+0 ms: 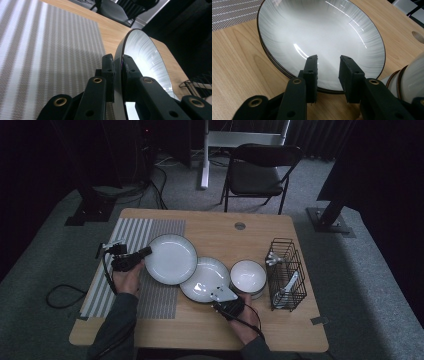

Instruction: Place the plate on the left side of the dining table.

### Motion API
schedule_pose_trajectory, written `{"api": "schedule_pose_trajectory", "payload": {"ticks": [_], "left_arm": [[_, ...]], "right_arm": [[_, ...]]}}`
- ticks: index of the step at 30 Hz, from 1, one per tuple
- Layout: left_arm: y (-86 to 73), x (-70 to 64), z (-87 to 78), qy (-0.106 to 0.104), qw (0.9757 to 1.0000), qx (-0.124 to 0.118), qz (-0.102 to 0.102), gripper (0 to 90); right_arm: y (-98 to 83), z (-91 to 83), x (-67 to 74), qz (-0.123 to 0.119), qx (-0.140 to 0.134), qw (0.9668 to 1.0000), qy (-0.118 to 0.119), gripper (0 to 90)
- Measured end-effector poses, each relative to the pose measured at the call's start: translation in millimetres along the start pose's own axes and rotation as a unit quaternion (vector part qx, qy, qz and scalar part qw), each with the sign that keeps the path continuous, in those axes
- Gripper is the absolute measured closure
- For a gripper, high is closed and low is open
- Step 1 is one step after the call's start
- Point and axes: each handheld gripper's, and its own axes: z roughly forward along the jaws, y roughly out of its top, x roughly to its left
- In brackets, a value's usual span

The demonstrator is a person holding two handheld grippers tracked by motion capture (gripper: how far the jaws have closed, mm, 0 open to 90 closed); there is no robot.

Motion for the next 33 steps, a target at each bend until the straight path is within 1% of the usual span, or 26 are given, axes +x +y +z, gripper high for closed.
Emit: {"api": "schedule_pose_trajectory", "payload": {"ticks": [3,6,14,15,16,17,20,22,25,26,27,29,33], "left_arm": [[1.2,8.6,-4.0,0.009,0.9999,-0.003,-0.006,83.6],[1.4,17.1,-7.6,0.017,0.9997,-0.007,-0.013,83.6],[1.2,42.1,-16.9,0.039,0.9987,-0.012,-0.029,83.5],[1.2,44.8,-18.0,0.042,0.9985,-0.014,-0.031,83.5],[1.2,44.8,-18.0,0.042,0.9985,-0.014,-0.031,83.5],[1.3,51.1,-20.1,0.048,0.9981,-0.015,-0.035,83.5],[1.5,61.0,-22.7,0.056,0.9972,-0.017,-0.045,83.5],[1.6,67.8,-24.2,0.059,0.9969,-0.021,-0.048,83.5],[2.5,77.1,-26.1,0.062,0.9966,-0.019,-0.05,83.6],[2.5,77.1,-26.1,0.062,0.9966,-0.019,-0.05,83.6],[3.5,83.1,-26.7,0.065,0.9964,-0.017,-0.052,83.6],[4.5,89.0,-26.8,0.068,0.9959,-0.014,-0.058,83.5],[3.1,99.5,-25.7,0.061,0.9951,-0.01,-0.077,83.5]], "right_arm": [[0.8,0.4,0.5,-0.008,0.005,0.9999,-0.008,68.6],[1.7,1.0,0.7,-0.009,0.009,0.9999,-0.009,68.5],[4.0,3.0,4.2,-0.012,0.007,0.9999,-0.004,67.6],[4.0,3.1,4.2,-0.01,0.007,0.9999,-0.004,67.6],[4.0,3.1,4.2,-0.01,0.007,0.9999,-0.004,67.6],[3.9,3.1,4.1,-0.01,0.007,0.9999,-0.003,67.6],[3.8,2.9,4.0,-0.01,0.007,0.9999,-0.004,67.6],[3.7,2.7,4.0,-0.01,0.006,0.9999,-0.004,67.6],[3.3,2.3,3.6,-0.009,0.006,0.9999,-0.003,67.6],[3.2,2.3,3.6,-0.009,0.006,0.9999,-0.004,67.6],[3.2,2.3,3.5,-0.009,0.006,0.9999,-0.003,67.8],[3.2,2.3,3.7,-0.01,0.005,0.9999,-0.004,68.0],[2.9,2.5,4.3,-0.008,0.004,0.9999,-0.004,68.4]]}}
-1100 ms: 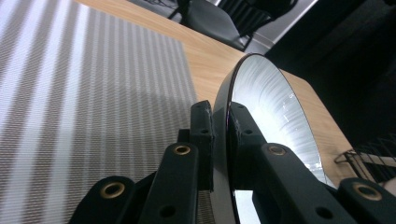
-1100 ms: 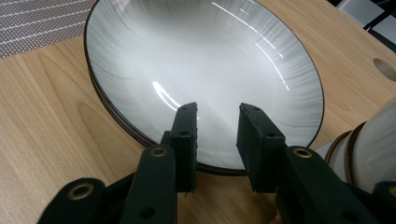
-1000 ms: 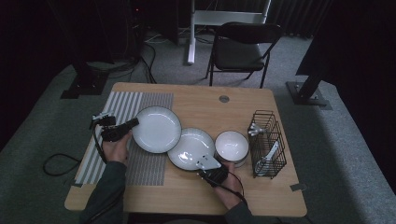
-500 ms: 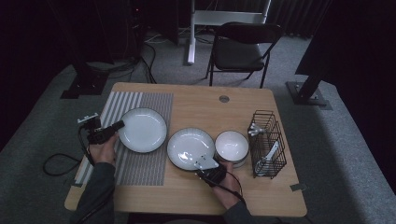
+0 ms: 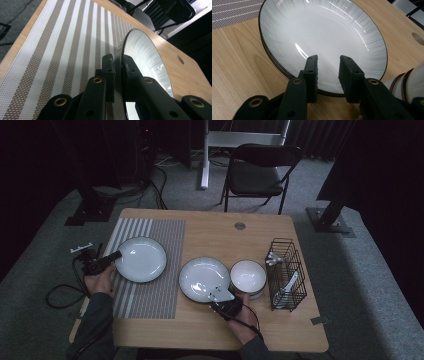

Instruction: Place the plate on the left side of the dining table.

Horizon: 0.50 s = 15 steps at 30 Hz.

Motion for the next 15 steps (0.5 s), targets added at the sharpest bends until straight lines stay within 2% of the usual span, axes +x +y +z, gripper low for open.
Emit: {"api": "schedule_pose_trajectory", "payload": {"ticks": [5,15], "left_arm": [[-4.0,7.0,5.1,-0.005,0.9998,0.009,-0.015,83.4],[-6.5,11.8,9.7,0.001,0.9998,0.015,-0.013,83.4]], "right_arm": [[-0.2,0.1,-0.2,0.0,0.0,1.0,0.0,68.3],[-0.7,-0.1,-0.4,0.002,-0.002,1.0,0.001,68.3]]}}
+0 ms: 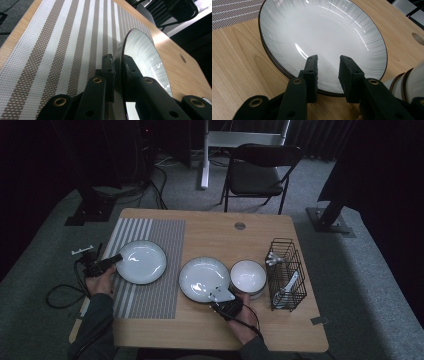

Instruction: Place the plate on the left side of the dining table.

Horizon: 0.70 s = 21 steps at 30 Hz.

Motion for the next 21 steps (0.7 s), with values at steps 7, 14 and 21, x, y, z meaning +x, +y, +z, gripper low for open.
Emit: {"api": "schedule_pose_trajectory", "payload": {"ticks": [7,14,21], "left_arm": [[-3.0,-1.4,7.1,0.056,0.9972,0.016,0.048,85.1],[-8.6,-4.4,10.4,0.091,0.9917,0.025,0.087,83.3],[-12.2,-5.2,12.4,0.112,0.9864,0.031,0.117,80.9]], "right_arm": [[-0.1,-0.4,0.2,0.0,0.0,1.0,-0.001,68.2],[-1.1,-1.1,-1.5,0.002,-0.002,1.0,0.0,67.0],[-2.1,-2.3,-2.2,0.003,-0.006,1.0,-0.002,65.4]]}}
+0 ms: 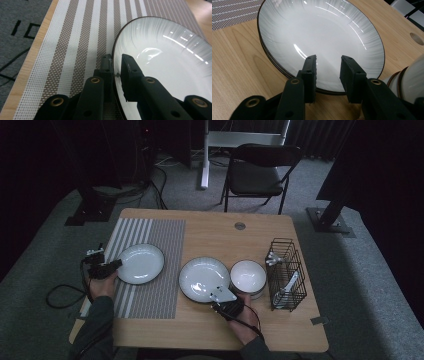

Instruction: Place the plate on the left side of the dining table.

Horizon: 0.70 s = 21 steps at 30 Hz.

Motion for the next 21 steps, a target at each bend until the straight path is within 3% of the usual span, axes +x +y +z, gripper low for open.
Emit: {"api": "schedule_pose_trajectory", "payload": {"ticks": [7,13,21], "left_arm": [[0.3,-6.0,-3.0,0.026,0.9992,-0.007,0.028,78.8],[3.2,-9.6,-10.9,0.052,0.9972,-0.022,0.048,75.0],[2.9,-14.1,-18.3,0.061,0.9957,-0.04,0.057,71.1]], "right_arm": [[-1.4,-2.1,-1.5,0.005,-0.003,1.0,0.001,64.1],[-4.7,-9.7,-3.8,0.003,-0.009,0.9999,0.005,61.7],[-14.3,-21.1,-10.2,0.007,-0.008,0.9998,0.019,61.6]]}}
